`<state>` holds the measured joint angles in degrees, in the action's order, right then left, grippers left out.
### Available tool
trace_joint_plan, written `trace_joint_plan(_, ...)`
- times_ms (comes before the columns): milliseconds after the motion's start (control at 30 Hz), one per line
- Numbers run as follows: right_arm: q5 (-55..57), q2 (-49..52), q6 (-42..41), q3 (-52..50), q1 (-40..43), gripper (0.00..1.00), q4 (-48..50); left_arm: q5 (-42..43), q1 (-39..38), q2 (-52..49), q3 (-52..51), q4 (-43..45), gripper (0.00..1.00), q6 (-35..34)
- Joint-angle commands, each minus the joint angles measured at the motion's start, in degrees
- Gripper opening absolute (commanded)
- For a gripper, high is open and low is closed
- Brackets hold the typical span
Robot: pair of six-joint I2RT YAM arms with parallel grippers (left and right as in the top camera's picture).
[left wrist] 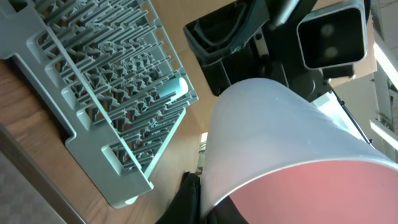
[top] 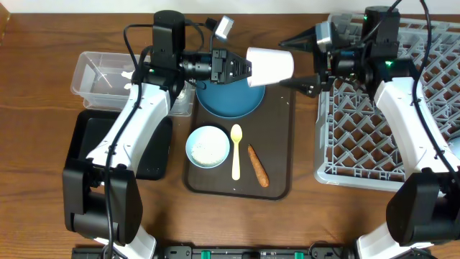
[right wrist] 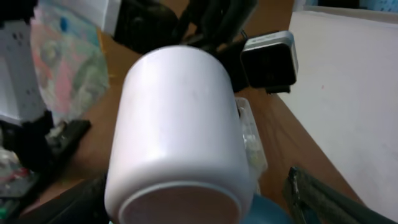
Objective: Sort waste into correct bins and load items into the dishwasher rack
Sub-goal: 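Hand pink cup from left gripper to right gripper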
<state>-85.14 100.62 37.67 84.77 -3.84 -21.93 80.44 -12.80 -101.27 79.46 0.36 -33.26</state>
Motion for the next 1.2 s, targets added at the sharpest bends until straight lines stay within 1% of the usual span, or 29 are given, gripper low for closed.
trace_joint_plan(0, -2.4, -0.2, -5.5, 0.1, -1.9, 0.85, 0.3, 1.4, -0.2, -0.7, 0.7, 0.2, 0.06, -0.1)
trace_joint_plan(133, -2.6, -0.2, -5.5, 0.1, -3.2, 0.82, 0.3, 1.4, -0.2, -0.7, 0.7, 0.2, 0.05, -0.1)
trace_joint_plan(233, -2.6, -0.2, -5.5, 0.1, -3.9, 0.81, 0.3, 1.4, -0.2, -0.7, 0.7, 0.2, 0.06, -0.1)
trace_joint_plan(400, -2.6, -0.2, -5.5, 0.1, -4.4, 0.72, 0.3, 1.4, -0.2, -0.7, 0.7, 0.2, 0.06, -0.1)
trace_joint_plan(533, -2.6, -0.2, -5.5, 0.1, -4.4, 0.7, 0.3, 1.4, -0.2, -0.7, 0.7, 0.2, 0.06, -0.1)
trace_joint_plan(567, -2.6, -0.2, -5.5, 0.1, -4.4, 0.68, 0.3, 1.4, -0.2, -0.7, 0.7, 0.2, 0.06, -0.1)
trace_joint_plan(633, -2.6, -0.2, -5.5, 0.1, -4.4, 0.6, 0.3, 1.4, -0.2, -0.7, 0.7, 0.2, 0.06, -0.1)
trace_joint_plan(767, -2.6, -0.2, -5.5, 0.1, -4.4, 0.53, 0.3, 1.4, -0.2, -0.7, 0.7, 0.2, 0.06, -0.1)
trace_joint_plan(867, -2.6, -0.2, -5.5, 0.1, -4.4, 0.46, 0.3, 1.4, -0.2, -0.7, 0.7, 0.2, 0.07, -0.1)
trace_joint_plan(1000, -1.2, -0.2, -7.6, 0.1, -4.4, 0.43, 0.3, 0.4, -0.1, -0.7, 0.7, 0.1, 0.22, 0.7)
trace_joint_plan(1033, -0.2, -0.2, -8.7, 0.1, -4.4, 0.43, 0.3, -0.6, -0.1, -0.7, 0.6, 0.1, 0.24, 0.8)
trace_joint_plan(1100, 3.4, -0.2, -12.0, 0.1, -4.4, 0.41, 0.2, -3.7, -0.1, -0.7, 0.6, -1.0, 0.25, 2.7)
trace_joint_plan(1167, 8.8, -0.2, -15.6, 0.1, -4.4, 0.39, -0.6, -9.1, -0.1, -0.7, 0.6, -4.3, 0.26, 4.9)
